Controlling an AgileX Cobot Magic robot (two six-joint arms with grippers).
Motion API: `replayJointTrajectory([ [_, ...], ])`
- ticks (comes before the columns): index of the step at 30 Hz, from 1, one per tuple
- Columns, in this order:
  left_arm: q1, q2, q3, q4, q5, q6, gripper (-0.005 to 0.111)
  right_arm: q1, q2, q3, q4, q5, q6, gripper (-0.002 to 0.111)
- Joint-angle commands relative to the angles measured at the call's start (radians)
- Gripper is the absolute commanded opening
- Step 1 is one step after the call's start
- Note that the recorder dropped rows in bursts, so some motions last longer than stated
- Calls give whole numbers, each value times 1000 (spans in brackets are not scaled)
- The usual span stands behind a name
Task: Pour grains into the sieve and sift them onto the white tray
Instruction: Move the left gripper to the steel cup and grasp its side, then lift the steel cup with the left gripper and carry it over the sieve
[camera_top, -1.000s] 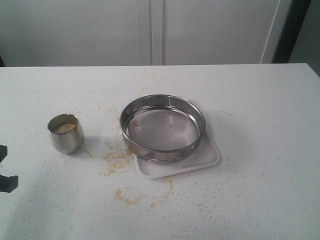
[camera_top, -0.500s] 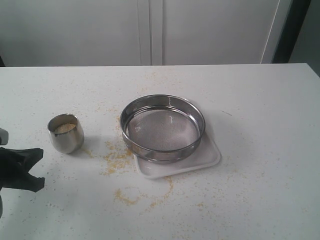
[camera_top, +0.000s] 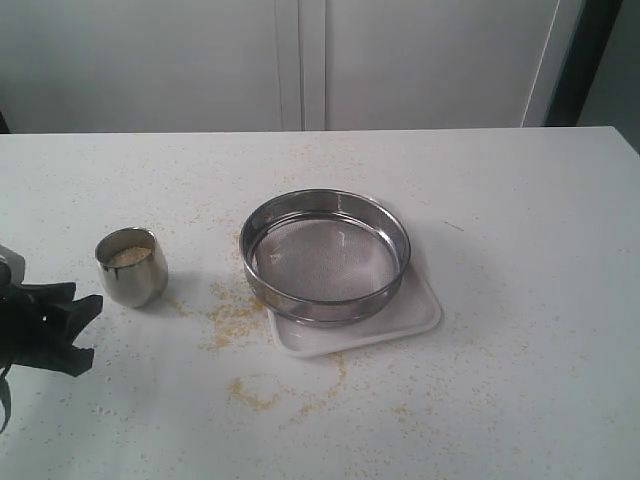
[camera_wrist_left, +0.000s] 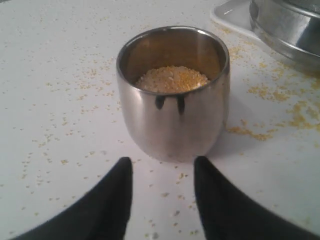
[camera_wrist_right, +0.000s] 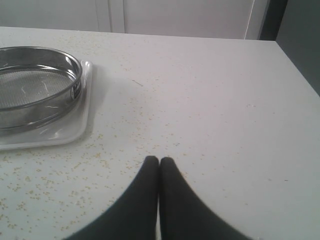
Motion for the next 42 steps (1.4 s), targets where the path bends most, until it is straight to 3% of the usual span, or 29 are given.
replayJointTrajectory([
  [1,0,0,-21,12,-7,-45,80,-1,-4,6,-7,-17,-3,0],
  [3,0,0,-25,12,-7,-87,93,-1,-4,6,-7,-17,-3,0],
  [7,0,0,-31,20,-7,-94,105,-1,-4,6,-7,-17,-3,0],
  [14,0,40,-49,34,-7,-106,105,-1,-4,6,-7,-17,-3,0],
  [26,-2,171,-250,144,-7,-191,105,-1,-4,6,-7,-17,-3,0],
  [34,-57,238,-344,156,-7,-210,105,-1,-4,6,-7,-17,-3,0],
  [42,-69,290,-391,147,-7,-212,105,-1,-4,6,-7,-17,-3,0],
])
